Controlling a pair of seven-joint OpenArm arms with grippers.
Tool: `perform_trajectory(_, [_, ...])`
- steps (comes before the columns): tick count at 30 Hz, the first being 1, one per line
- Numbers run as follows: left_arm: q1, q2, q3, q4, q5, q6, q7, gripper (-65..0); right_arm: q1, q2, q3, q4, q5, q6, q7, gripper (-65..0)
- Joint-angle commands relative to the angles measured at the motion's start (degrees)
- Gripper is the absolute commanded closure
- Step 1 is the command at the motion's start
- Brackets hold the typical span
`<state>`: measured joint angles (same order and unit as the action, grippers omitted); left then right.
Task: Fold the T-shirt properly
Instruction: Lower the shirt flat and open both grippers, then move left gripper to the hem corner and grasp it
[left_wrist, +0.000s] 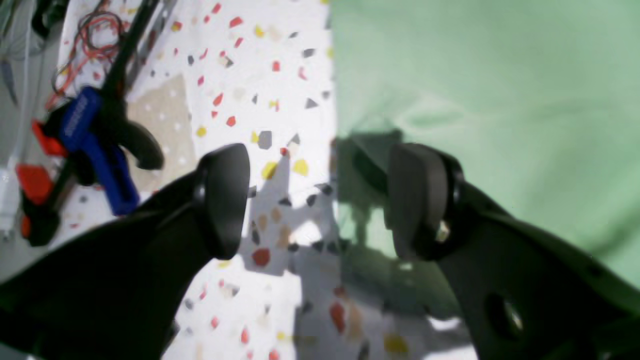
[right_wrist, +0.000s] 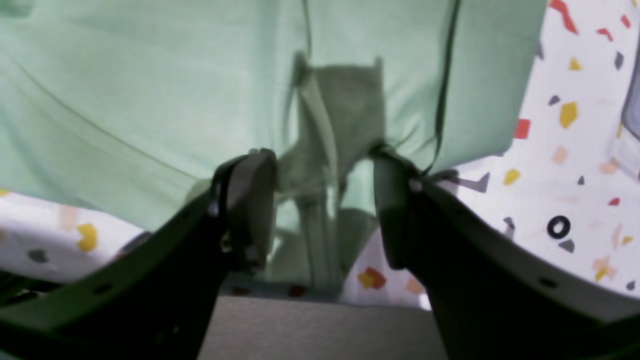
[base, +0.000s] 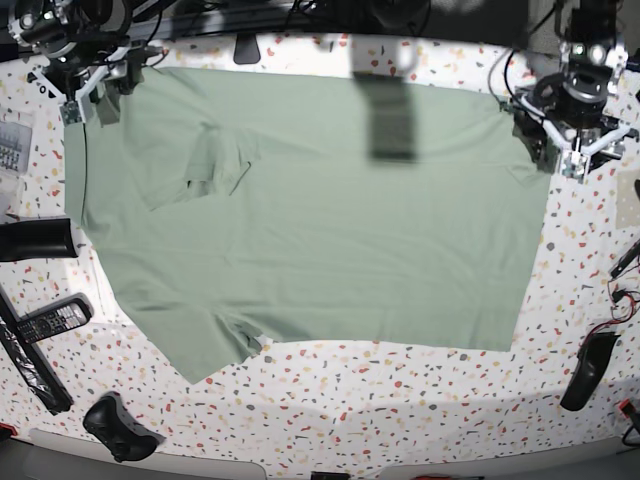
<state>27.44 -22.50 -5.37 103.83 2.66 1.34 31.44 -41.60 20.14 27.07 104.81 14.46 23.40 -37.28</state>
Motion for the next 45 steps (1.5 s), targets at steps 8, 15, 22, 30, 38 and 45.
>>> perform_trajectory(8, [0.7,0.4,-0.3,-5.2,3.7,0.7,1.1,-39.5,-0.2,0.8,0.5,5.2,1.0,0.2,0.6,-31.7])
perform_trajectory(15, [5.7,0.4,-0.3,-5.2,4.9,2.8,1.0,-39.5,-0.2,0.8,0.5,6.1,1.0,0.2,-2.2,-31.7])
perform_trajectory(22, [5.9,0.4,-0.3,-5.2,7.8,3.1,3.4,-39.5,-0.7,0.8,0.5,6.1,0.5,0.3,-6.3,-31.7])
perform_trajectory(30, [4.1,0.4,-0.3,-3.4,13.8,5.8,1.4,-39.5,-1.3,0.8,0.5,6.2,1.0,0.2,-4.2,-31.7])
perform_trajectory(38, [0.9,0.4,-0.3,3.3,15.5,5.8,2.5,-39.5,-1.1,0.8,0.5,7.8,1.2,0.2,-3.7,-31.7])
perform_trajectory(45, [-1.9,-0.1,-0.3,17.4,21.0,5.7,1.1,-39.6,-0.1,0.8,0.5,13.2,1.0,0.1,0.0,-31.7])
